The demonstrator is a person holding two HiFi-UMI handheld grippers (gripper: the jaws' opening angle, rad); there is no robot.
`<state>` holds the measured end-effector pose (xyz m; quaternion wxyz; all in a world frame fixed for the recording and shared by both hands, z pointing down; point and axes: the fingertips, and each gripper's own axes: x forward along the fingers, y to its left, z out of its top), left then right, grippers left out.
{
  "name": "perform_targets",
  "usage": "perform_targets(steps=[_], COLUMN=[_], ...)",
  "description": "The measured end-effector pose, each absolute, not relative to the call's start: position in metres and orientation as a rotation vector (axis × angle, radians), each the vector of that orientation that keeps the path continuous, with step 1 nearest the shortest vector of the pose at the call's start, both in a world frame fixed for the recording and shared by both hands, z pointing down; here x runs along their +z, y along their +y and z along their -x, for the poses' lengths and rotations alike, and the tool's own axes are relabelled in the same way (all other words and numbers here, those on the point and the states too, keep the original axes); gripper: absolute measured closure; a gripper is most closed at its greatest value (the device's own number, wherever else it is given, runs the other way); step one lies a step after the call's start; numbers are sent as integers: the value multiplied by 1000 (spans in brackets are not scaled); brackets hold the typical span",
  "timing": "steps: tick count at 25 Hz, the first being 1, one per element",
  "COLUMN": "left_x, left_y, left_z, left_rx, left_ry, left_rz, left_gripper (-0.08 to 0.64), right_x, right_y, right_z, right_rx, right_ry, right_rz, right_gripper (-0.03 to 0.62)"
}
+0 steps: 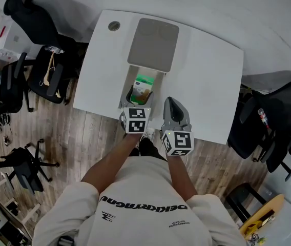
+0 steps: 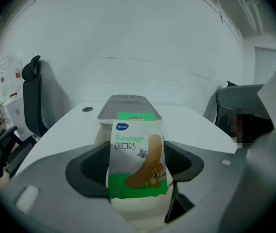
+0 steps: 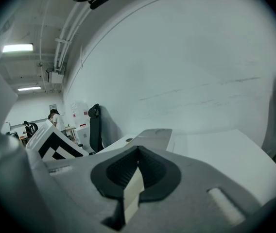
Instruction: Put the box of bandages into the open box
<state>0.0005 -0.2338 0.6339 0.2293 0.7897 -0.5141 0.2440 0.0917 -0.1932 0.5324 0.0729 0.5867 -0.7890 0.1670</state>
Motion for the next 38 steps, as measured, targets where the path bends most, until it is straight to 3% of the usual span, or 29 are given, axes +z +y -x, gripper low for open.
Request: perform_targets(steps=[38], left_x=[696], left_y=[-243], left_z=[1], left_rx=[878], left_ry=[-1318], left_rz=[-1988], left_gripper=[199], right_x=[543], right_y=[-193], right_z=[-95], right_rx=[549], right_ry=[-2351], right_rz=[-1766], right_gripper=[594])
